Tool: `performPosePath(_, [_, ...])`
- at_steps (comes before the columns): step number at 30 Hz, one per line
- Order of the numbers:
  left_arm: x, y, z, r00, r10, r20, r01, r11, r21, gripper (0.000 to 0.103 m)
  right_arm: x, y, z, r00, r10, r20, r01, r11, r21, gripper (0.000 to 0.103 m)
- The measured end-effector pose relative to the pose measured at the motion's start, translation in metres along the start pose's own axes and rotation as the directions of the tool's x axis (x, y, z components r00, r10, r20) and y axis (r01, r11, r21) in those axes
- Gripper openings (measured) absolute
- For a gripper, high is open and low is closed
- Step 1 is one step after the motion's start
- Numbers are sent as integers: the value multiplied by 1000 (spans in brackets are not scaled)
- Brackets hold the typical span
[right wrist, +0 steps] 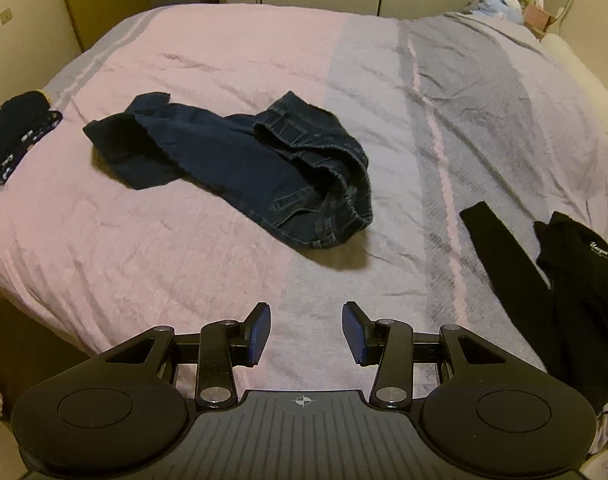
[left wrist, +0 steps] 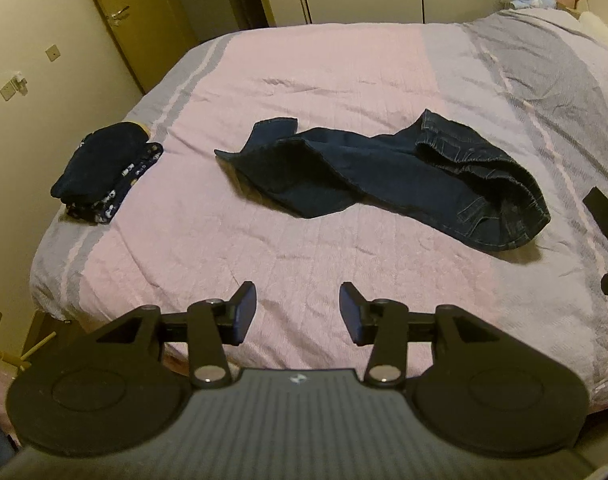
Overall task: Fold clothes
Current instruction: 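Move both open tools toward the crumpled jeans on the bed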
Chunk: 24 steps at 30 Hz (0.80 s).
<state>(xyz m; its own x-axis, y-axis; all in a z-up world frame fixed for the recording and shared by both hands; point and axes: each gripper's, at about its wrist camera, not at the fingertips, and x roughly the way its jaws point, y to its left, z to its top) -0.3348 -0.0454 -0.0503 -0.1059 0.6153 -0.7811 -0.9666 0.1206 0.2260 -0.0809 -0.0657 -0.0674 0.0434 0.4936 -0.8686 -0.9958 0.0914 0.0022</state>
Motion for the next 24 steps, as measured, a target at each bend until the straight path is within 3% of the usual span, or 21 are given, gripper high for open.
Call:
performPosePath(12, [-1, 0, -2, 1000, -5, 11, 5, 1000, 9, 45, 5, 1, 5, 1000, -6, 1, 6, 1000, 19, 44])
performPosePath(24, [51, 45, 22, 999, -11, -31, 10, 1000, -21, 47, 31, 24, 39, 1000, -18, 6, 17, 999, 35, 44])
